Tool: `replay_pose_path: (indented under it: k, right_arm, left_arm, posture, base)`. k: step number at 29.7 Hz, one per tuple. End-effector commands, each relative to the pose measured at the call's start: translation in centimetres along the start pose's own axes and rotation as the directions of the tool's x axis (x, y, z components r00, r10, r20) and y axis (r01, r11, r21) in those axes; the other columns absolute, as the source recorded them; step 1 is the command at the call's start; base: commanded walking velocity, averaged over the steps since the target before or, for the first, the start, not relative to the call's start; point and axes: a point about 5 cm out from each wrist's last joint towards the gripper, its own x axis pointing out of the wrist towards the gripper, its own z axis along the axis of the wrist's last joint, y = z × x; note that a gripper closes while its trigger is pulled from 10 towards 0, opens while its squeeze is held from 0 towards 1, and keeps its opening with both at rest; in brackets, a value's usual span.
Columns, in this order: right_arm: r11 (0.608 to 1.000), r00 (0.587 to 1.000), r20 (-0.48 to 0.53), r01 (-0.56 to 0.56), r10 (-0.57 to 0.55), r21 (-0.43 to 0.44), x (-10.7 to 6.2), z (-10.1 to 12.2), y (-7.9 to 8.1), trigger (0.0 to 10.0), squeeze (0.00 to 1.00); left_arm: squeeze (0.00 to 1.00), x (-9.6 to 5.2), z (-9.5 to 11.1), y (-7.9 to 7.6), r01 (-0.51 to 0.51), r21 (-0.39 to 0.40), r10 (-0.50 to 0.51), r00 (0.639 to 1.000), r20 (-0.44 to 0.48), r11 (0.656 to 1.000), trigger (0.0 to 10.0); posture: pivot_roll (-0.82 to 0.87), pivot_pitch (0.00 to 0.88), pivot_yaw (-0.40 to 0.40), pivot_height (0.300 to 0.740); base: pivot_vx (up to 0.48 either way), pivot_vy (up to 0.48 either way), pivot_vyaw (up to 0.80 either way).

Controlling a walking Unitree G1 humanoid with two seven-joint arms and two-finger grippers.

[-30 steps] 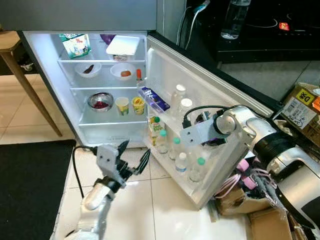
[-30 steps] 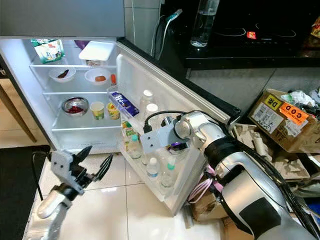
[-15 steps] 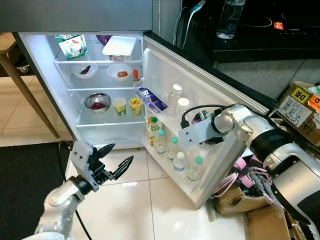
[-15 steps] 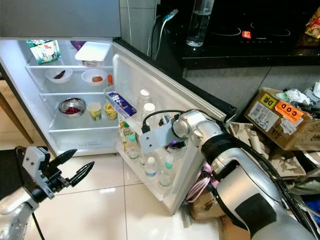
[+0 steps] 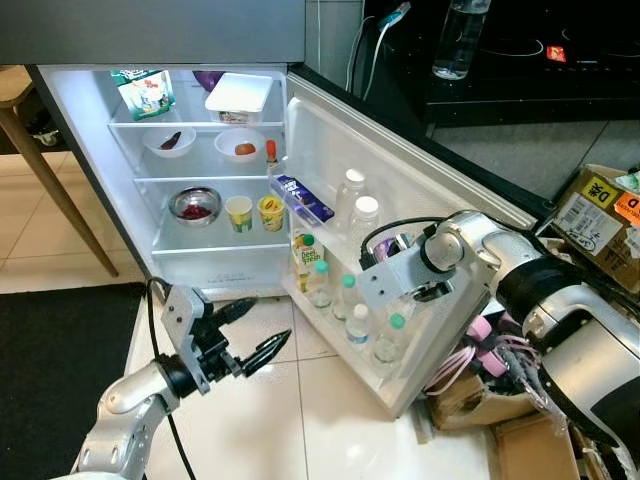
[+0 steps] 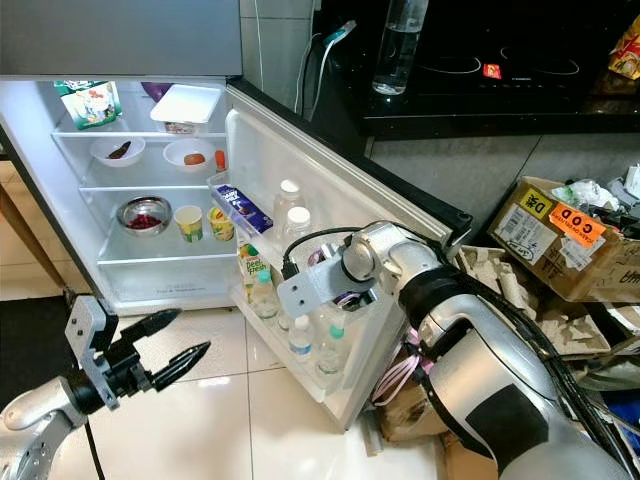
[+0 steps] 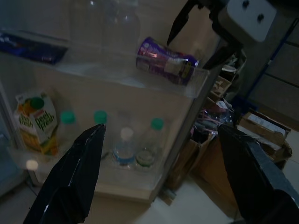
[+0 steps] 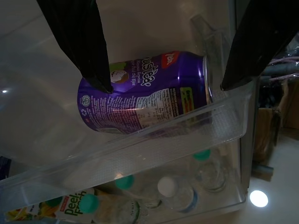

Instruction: Restocking fridge

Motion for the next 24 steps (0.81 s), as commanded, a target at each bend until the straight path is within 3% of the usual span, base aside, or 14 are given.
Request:
replay_pose_path:
  k: [1,5,15,16,17,18,20,21,24]
  right_arm:
    - [0.999,0.999,-0.001,-0.04,0.04,0.029,0.1,-0.6,0.6,10.0,0.0]
    - [0.998,0.999,0.003,-0.051,0.051,0.034,0.4,-0.4,0.9,10.0,0.0]
    - [0.996,0.986,-0.153,0.076,-0.068,0.047,1.0,-1.5,0.7,10.0,0.0]
    - [0.994,0.984,-0.157,0.094,-0.085,0.049,1.0,-1.5,0.6,8.7,0.0]
    - [0.993,0.983,-0.158,0.105,-0.096,0.05,1.1,-1.5,0.6,8.7,0.0]
    - [0.992,0.982,-0.16,0.112,-0.102,0.053,1.1,-1.5,0.5,3.4,0.0]
    - [0.992,0.982,-0.16,0.114,-0.104,0.055,1.0,-1.5,0.5,3.4,0.0]
    - [0.991,0.982,-0.158,0.118,-0.108,0.058,1.0,-1.5,0.4,0.0,0.0]
    - [0.986,0.98,-0.145,0.15,-0.139,0.067,0.7,-1.5,0.0,0.0,0.0]
  left_arm:
    - [0.0,0.1,-0.3,-0.6,0.024,-0.006,-0.024,1.0,-0.021,1.0,10.0]
    - [0.0,0.2,-0.5,-0.8,0.025,-0.015,-0.025,0.999,-0.031,1.0,10.0]
    - [0.0,0.5,-0.4,-1.1,0.034,-0.01,-0.034,0.999,-0.03,0.999,10.0]
    - [0.0,0.6,-0.4,-1.1,0.035,-0.009,-0.036,0.999,-0.029,0.999,10.0]
    - [0.0,0.6,-0.3,-1.1,0.036,-0.009,-0.037,0.999,-0.028,0.999,10.0]
    - [0.0,0.7,-0.3,-1.2,0.039,-0.008,-0.04,0.999,-0.027,0.999,10.0]
    - [0.0,0.8,-0.3,-1.2,0.041,-0.007,-0.042,0.999,-0.026,0.999,10.0]
    - [0.0,0.8,-0.2,-1.2,0.043,-0.007,-0.043,0.999,-0.026,0.999,10.0]
    - [0.0,1.0,-0.1,-1.2,0.047,-0.007,-0.047,0.999,-0.025,0.999,10.0]
  posture:
    - [-0.1,0.065,-0.084,0.74]
    - [-0.09,0.068,-0.082,0.74]
    - [-0.1,0.068,-0.077,0.74]
    - [-0.1,0.068,-0.077,0.74]
    - [-0.1,0.068,-0.077,0.74]
    - [-0.1,0.071,-0.072,0.74]
    - [-0.1,0.071,-0.072,0.74]
    - [-0.1,0.071,-0.071,0.74]
    - [-0.11,0.07,-0.07,0.74]
  base:
    - [0.0,0.0,0.0]
    - [0.0,0.0,0.0]
    - [0.0,0.0,0.0]
    - [0.0,0.0,0.0]
    - [0.0,0.0,0.0]
    - [0.0,0.0,0.0]
    - [0.0,0.0,0.0]
    - [0.0,0.0,0.0]
    - [0.0,0.0,0.0]
